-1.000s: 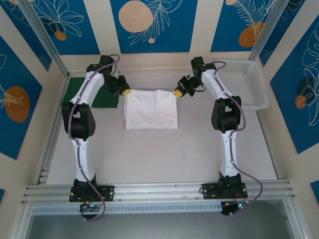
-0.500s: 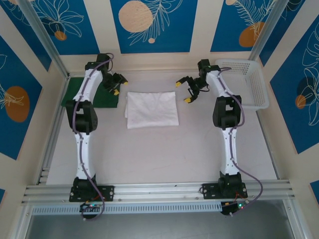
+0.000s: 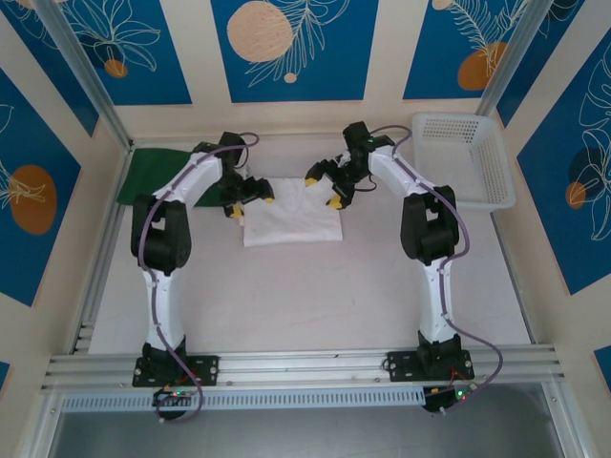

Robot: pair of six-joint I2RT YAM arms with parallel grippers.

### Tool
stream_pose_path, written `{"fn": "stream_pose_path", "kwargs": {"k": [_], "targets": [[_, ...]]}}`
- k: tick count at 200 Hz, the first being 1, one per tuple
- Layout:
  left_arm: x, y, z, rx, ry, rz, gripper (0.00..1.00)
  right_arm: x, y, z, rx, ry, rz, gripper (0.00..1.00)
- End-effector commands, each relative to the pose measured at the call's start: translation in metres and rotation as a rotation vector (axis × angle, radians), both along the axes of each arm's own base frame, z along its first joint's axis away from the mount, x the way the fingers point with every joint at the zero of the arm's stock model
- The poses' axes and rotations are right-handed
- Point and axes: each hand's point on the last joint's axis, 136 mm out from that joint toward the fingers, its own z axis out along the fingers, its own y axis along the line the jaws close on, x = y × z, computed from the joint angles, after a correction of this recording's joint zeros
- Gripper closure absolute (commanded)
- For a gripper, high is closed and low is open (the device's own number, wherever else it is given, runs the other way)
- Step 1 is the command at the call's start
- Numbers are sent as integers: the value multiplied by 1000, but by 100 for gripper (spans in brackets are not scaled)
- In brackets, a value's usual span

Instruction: Fold and stack the t-shirts

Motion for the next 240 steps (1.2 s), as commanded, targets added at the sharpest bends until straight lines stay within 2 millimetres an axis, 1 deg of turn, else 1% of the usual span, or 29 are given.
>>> {"fn": "stream_pose_path", "kwargs": {"k": [1, 8, 20, 32, 49, 67, 88, 105, 120, 127, 145, 155, 175, 181, 191, 210, 226, 240], "targets": [[21, 14, -2, 36, -70, -82, 10, -2, -5, -25, -46, 15, 32, 14], [24, 8, -5, 14, -69, -99, 10, -2, -6, -33, -54, 32, 32, 14], [28, 8, -14, 32, -55, -105, 10, -4, -10, -48, -83, 77, 33, 15], [29, 11, -25, 56, -37, -109, 11, -5, -16, -62, -101, 128, 22, 15], [32, 19, -38, 115, -23, -115, 11, -6, -22, -71, -110, 166, 2, 15], [34, 24, -50, 150, -6, -122, 11, -5, -29, -69, -121, 167, -12, 15], [37, 26, -62, 177, 2, -135, 11, -5, -31, -63, -115, 149, -9, 14], [40, 18, -73, 141, -3, -152, 11, -4, -30, -57, -99, 132, -8, 12], [42, 3, -81, 79, -10, -174, 14, -4, -28, -53, -89, 119, -7, 12], [43, -5, -82, 49, -15, -182, 17, -3, -27, -52, -83, 114, -8, 11], [42, -26, -87, -35, -13, -199, 32, -1, -26, -48, -74, 104, -6, 11], [42, -33, -90, -46, -14, -203, 39, 0, -25, -46, -70, 94, -4, 11], [47, -45, -90, -65, -41, -207, 56, 0, -23, -46, -66, 92, 0, 11], [49, -50, -89, -72, -52, -208, 58, 0, -23, -46, -65, 91, 1, 11], [53, -58, -87, -87, -69, -211, 58, -1, -22, -47, -68, 90, 6, 11], [59, -78, -82, -118, -89, -233, 60, -4, -22, -48, -71, 99, 13, 12], [62, -94, -79, -126, -105, -255, 68, -6, -21, -47, -72, 97, 21, 12], [65, -100, -77, -101, -128, -259, 75, -6, -21, -45, -75, 91, 24, 12]]}}
